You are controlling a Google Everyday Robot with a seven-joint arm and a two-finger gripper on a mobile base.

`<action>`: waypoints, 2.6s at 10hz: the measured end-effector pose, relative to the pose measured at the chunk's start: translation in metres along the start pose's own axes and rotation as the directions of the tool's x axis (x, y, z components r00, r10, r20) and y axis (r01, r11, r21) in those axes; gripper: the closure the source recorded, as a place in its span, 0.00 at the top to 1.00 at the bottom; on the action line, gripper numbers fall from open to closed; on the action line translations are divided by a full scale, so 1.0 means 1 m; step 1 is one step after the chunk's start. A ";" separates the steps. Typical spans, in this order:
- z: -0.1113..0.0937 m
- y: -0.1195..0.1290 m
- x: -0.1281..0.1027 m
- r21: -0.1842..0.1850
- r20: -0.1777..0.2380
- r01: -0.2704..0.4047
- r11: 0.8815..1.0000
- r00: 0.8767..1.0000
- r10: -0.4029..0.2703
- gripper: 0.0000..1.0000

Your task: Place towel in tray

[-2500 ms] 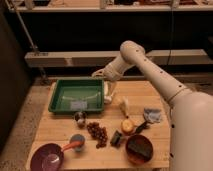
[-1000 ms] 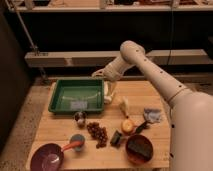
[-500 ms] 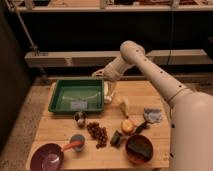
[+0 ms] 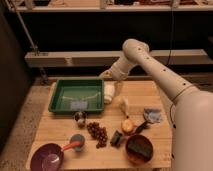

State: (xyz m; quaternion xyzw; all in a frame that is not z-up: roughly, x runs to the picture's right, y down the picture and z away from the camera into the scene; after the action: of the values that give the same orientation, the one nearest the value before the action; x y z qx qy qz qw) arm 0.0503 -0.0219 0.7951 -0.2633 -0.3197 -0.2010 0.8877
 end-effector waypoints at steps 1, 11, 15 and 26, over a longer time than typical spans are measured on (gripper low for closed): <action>-0.009 0.016 0.017 -0.015 -0.027 -0.034 0.999 0.999 0.033 0.80; -0.055 0.235 0.155 -0.035 -0.223 -0.447 0.894 0.875 0.430 0.80; -0.028 0.251 0.176 0.000 -0.201 -0.475 0.880 0.862 0.465 0.80; 0.009 0.221 0.177 0.061 -0.124 -0.515 0.855 0.846 0.519 0.80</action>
State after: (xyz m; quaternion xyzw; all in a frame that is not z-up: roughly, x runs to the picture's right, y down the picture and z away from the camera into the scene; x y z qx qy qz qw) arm 0.2887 0.1221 0.8451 -0.3141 -0.1782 0.0318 0.9320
